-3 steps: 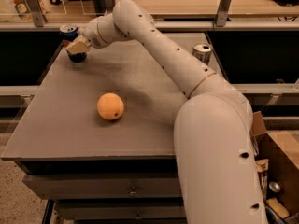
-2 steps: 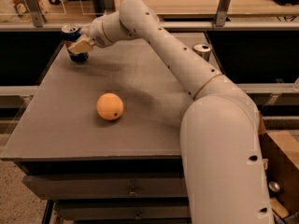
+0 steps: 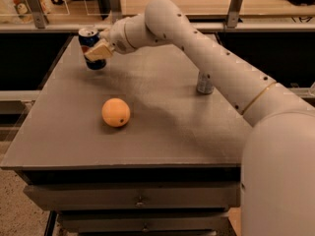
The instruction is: Move pepsi can near orange
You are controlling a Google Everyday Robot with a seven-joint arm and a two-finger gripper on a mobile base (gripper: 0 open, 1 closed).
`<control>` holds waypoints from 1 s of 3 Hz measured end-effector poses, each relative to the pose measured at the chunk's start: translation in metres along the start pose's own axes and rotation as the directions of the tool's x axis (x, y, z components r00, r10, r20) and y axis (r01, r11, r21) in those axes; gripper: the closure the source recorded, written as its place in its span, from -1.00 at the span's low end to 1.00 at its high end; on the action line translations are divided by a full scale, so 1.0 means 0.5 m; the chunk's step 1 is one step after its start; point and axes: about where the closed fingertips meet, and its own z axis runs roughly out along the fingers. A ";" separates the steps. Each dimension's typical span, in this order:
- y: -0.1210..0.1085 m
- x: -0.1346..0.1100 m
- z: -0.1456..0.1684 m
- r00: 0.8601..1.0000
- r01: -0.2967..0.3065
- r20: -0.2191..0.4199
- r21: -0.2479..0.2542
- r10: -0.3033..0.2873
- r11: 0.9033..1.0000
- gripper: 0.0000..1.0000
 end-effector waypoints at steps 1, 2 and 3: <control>0.048 0.034 -0.060 0.999 -0.017 -0.031 0.003 0.017 1.000 0.26; 0.089 0.061 -0.113 0.998 -0.023 -0.062 -0.002 0.023 1.000 0.28; 0.113 0.071 -0.147 0.998 -0.005 -0.056 -0.048 0.002 0.999 0.18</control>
Offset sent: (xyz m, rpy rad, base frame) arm -0.0918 -0.0834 -0.0183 -0.0852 0.0534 -0.0326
